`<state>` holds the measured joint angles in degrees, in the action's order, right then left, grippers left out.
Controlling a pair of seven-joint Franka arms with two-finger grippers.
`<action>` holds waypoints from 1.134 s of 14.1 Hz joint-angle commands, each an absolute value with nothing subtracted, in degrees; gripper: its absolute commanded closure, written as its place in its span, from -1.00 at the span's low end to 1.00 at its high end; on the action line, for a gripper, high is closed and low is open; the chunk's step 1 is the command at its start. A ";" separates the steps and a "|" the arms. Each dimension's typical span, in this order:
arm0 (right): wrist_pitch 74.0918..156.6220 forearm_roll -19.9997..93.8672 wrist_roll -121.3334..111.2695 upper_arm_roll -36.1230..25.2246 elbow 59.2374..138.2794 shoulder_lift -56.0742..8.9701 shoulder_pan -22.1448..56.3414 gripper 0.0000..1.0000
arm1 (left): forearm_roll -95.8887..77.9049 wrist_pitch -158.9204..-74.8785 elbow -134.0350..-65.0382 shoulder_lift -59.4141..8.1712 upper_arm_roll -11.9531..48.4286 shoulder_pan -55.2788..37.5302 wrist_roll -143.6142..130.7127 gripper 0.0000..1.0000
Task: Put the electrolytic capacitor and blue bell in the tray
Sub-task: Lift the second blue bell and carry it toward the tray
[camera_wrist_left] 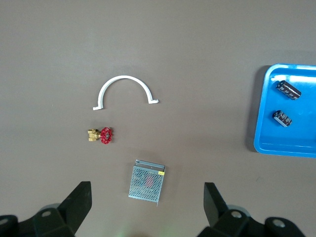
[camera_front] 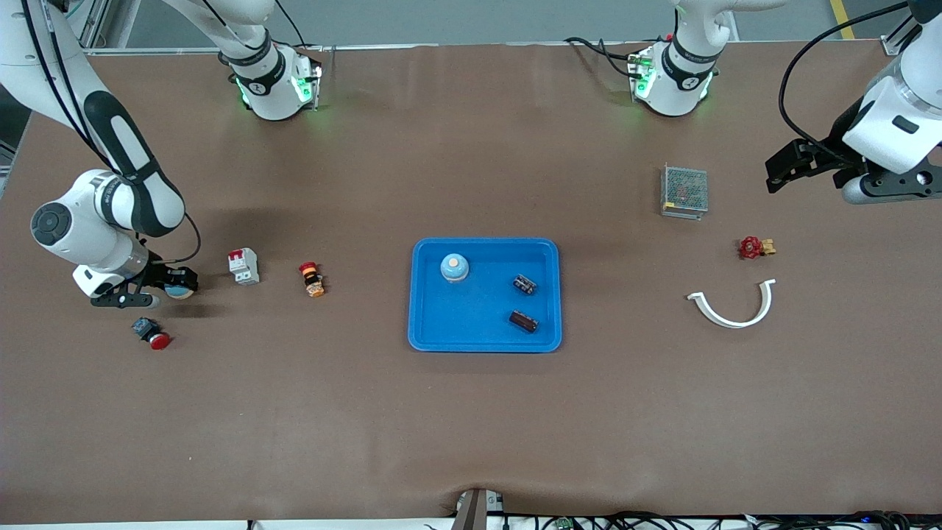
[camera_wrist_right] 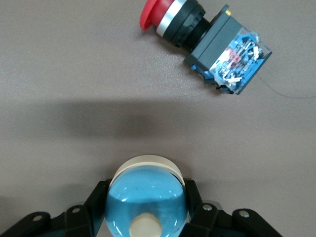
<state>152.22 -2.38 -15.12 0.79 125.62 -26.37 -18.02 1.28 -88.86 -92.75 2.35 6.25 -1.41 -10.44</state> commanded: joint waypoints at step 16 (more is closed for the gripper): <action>126.22 -2.64 -7.32 2.99 112.59 -20.57 -14.34 1.00 | 0.70 -89.03 -92.72 2.37 5.89 -0.36 -10.02 -1.00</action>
<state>129.09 -2.36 -11.63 2.92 113.68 -22.26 -16.53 1.28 -88.88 -92.78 2.30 5.96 -1.14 -10.44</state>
